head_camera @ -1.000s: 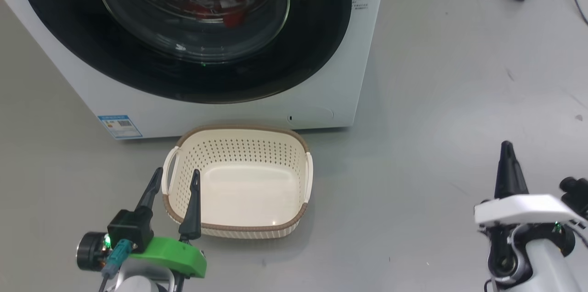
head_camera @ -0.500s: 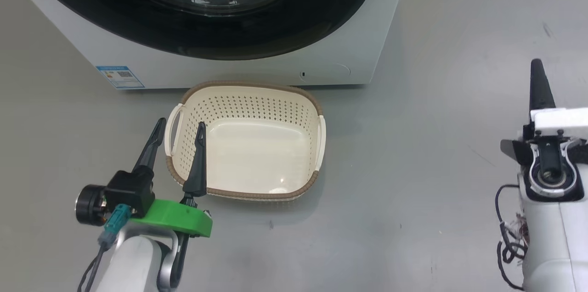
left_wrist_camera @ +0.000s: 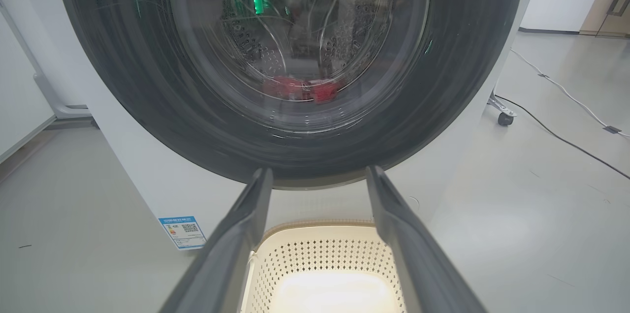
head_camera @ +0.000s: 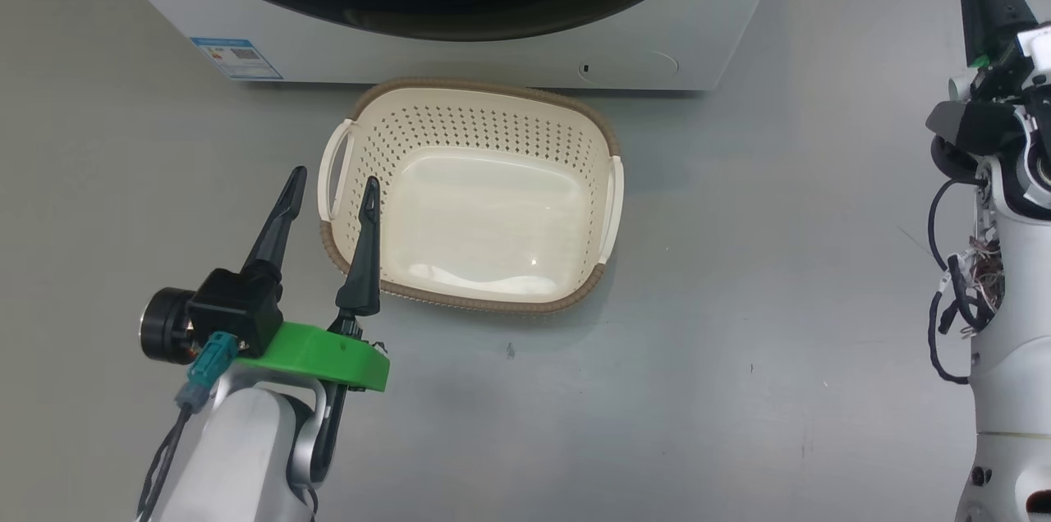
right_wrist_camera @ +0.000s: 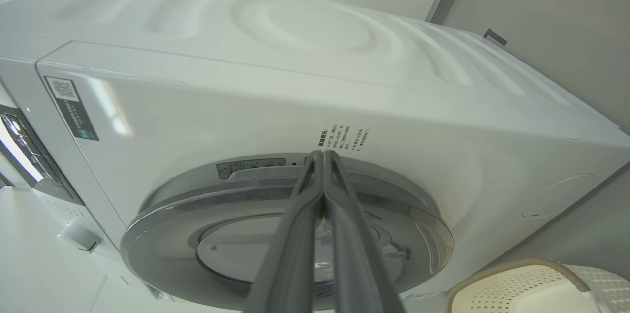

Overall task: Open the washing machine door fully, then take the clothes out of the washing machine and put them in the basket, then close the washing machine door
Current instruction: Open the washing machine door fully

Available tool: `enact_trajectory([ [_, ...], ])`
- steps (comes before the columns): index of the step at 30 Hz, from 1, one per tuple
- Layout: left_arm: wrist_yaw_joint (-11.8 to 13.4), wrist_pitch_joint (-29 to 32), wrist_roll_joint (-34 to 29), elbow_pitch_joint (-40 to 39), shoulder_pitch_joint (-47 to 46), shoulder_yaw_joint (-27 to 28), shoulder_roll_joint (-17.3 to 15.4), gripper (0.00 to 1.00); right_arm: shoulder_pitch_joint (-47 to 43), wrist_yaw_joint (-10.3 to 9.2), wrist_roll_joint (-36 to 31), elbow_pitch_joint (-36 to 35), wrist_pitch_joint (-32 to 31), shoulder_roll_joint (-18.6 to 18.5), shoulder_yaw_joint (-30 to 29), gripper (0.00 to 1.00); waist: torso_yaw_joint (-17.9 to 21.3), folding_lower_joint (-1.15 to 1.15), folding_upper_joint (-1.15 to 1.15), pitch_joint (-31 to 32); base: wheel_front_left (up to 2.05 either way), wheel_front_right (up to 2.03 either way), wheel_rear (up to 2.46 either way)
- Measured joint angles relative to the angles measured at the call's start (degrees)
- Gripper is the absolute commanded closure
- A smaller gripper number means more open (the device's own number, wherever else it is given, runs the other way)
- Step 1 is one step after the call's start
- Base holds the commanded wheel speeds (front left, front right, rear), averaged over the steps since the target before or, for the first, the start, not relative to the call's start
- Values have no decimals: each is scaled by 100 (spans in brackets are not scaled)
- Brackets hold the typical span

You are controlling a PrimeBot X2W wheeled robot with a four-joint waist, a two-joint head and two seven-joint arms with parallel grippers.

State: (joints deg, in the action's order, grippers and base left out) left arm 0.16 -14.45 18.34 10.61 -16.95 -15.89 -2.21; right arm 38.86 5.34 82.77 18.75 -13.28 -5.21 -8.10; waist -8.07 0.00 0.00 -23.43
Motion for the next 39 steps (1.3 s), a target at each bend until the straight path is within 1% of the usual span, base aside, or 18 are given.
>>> enact_trajectory([
  [2, 0, 0, 52, 0, -12, -43, 2, 0, 144, -47, -16, 55, -167, -97, 91, 100, -57, 0, 0, -55, 0, 0, 0],
  [8, 0, 0, 183, -3, -115, -214, 9, 0, 609, -156, 170, 225, -554, -216, 104, 100, -237, 0, 0, -183, 0, 0, 0],
  [10, 0, 0, 196, -8, -144, -270, 10, 0, 793, -231, 199, 259, -675, -259, 116, 100, -301, 0, 0, -223, 0, 0, 0],
  [12, 0, 0, 238, -8, -181, -318, 11, 0, 982, -259, 216, 307, -765, -296, 122, 100, -362, 0, 0, -265, 0, 0, 0],
  [16, 0, 0, 314, -13, -233, -483, 13, 0, 1306, -398, 244, 420, -924, -423, 154, 100, -497, 0, 0, -343, 0, 0, 0],
  [18, 0, 0, 358, -15, -269, -535, 16, 0, 1450, -410, 244, 490, -994, -487, 181, 100, -569, 0, 0, -377, 0, 0, 0],
  [20, 0, 0, 383, -14, -305, -611, 16, 0, 1583, -463, 231, 555, -1087, -557, 248, 100, -641, 0, 0, -407, 0, 0, 0],
  [25, 1, 0, 431, -21, -314, -715, 26, 0, 1921, -592, 198, 666, -1291, -619, 374, 100, -816, 0, 0, -482, 0, 0, 0],
  [30, 5, 0, 469, -46, -330, -794, 30, 0, 2263, -611, 155, 764, -1402, -721, 475, 100, -965, 0, 0, -573, 0, 0, 0],
  [32, 7, 0, 480, -57, -334, -813, 31, 0, 2375, -671, 126, 800, -1419, -743, 493, 100, -1016, 0, 0, -610, 0, 0, 0],
  [39, 63, 0, 520, -68, -393, -834, 32, 0, 2621, -702, 119, 1038, -1499, -824, 523, 100, -1124, 0, 0, -705, 0, 0, 0],
])
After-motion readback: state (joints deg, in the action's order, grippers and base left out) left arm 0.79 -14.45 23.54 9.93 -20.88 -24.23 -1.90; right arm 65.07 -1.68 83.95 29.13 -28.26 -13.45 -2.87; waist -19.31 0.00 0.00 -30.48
